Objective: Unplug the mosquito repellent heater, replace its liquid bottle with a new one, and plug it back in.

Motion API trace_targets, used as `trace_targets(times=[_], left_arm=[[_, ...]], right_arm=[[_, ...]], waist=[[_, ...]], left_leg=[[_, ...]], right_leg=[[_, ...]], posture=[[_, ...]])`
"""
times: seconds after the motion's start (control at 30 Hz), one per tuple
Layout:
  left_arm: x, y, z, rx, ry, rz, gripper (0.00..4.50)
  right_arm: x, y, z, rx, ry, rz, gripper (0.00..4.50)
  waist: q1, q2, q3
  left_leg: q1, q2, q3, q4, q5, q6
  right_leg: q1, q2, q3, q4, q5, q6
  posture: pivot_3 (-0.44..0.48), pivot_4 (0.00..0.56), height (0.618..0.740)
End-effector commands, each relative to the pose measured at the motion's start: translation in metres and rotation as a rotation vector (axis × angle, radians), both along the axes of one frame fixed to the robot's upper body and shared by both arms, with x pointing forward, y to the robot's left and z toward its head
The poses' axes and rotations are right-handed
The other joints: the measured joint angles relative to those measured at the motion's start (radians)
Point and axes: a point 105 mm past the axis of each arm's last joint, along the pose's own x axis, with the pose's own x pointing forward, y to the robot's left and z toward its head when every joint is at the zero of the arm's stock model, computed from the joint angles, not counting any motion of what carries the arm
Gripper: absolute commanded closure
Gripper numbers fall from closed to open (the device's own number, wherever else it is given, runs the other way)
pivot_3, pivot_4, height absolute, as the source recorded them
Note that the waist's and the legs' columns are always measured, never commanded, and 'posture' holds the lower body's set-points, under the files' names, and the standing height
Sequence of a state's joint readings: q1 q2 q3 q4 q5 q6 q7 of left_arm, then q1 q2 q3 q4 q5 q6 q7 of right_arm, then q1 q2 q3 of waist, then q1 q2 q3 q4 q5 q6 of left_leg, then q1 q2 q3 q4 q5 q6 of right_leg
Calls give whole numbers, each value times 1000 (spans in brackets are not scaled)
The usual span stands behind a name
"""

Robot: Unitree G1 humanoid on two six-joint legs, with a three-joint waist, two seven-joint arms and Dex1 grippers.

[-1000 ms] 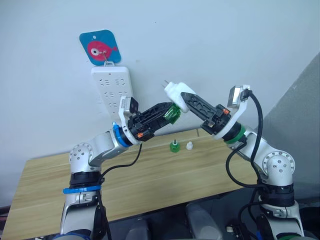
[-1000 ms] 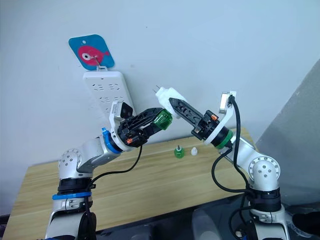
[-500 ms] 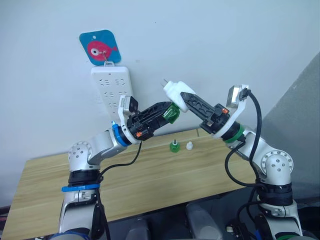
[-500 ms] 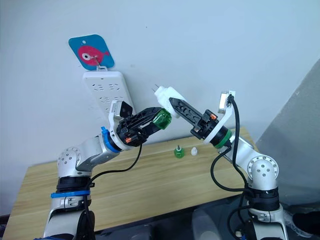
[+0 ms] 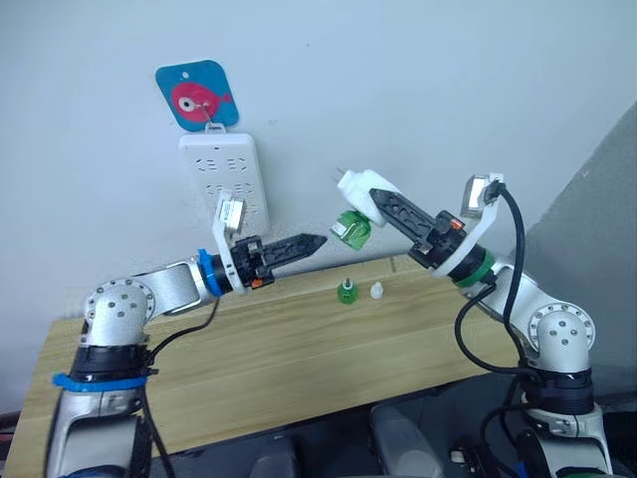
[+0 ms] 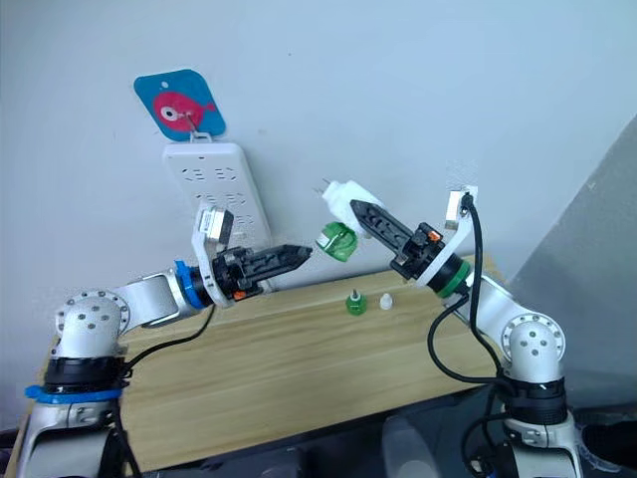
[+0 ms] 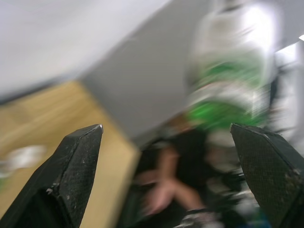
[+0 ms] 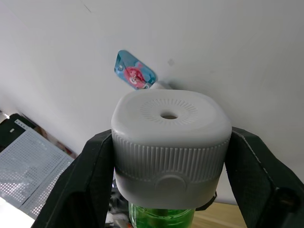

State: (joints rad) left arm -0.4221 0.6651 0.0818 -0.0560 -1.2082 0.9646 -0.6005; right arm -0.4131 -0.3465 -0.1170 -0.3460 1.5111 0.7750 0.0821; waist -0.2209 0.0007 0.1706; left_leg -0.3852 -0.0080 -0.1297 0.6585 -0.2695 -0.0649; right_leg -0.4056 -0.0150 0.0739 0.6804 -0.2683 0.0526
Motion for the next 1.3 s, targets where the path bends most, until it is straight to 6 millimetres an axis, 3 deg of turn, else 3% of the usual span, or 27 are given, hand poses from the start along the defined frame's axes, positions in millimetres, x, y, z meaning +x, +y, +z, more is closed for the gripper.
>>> trace_targets(times=[0.03,0.23,0.43,0.57,0.87,1.13,1.3], left_arm=[[1,5,7,151,-243,14,0],[-2,31,6,303,-461,96,0],[-5,68,8,358,-464,217,0],[1,98,21,379,-479,307,0],[16,139,58,472,-570,404,0],[32,132,49,572,-616,341,0],[48,119,43,529,-571,276,0]], right_arm=[[-6,-6,16,-37,-106,-28,1561],[-9,-6,10,-385,-298,-140,1561],[-19,4,11,-610,-522,-176,1561],[-27,15,16,-650,-608,-145,1561],[-35,26,23,-686,-676,-86,1561],[-33,30,20,-721,-709,-67,1561],[-33,29,17,-723,-707,-61,1561]], waist=[[3,0,0],[10,0,0],[13,0,0],[24,0,0],[33,-1,1],[34,-1,1],[40,-2,1]], left_leg=[[0,0,0,0,0,0],[-1,0,1,-1,0,0],[-1,1,1,-1,0,0],[-1,1,0,-1,0,0],[-1,1,-1,-1,0,0],[-1,1,-2,-1,0,0],[-1,0,-1,0,0,0]], right_leg=[[0,0,0,0,0,0],[-1,0,1,-1,0,0],[-1,0,0,-1,-1,2],[-1,0,0,-1,-1,2],[-1,0,-1,-1,-1,1],[-1,0,-2,-1,0,0],[-1,0,-2,0,0,0]], posture=[[-258,116,740],[-245,118,740],[-235,120,740],[-210,125,740],[-198,128,740],[-186,131,740],[-194,135,740]])
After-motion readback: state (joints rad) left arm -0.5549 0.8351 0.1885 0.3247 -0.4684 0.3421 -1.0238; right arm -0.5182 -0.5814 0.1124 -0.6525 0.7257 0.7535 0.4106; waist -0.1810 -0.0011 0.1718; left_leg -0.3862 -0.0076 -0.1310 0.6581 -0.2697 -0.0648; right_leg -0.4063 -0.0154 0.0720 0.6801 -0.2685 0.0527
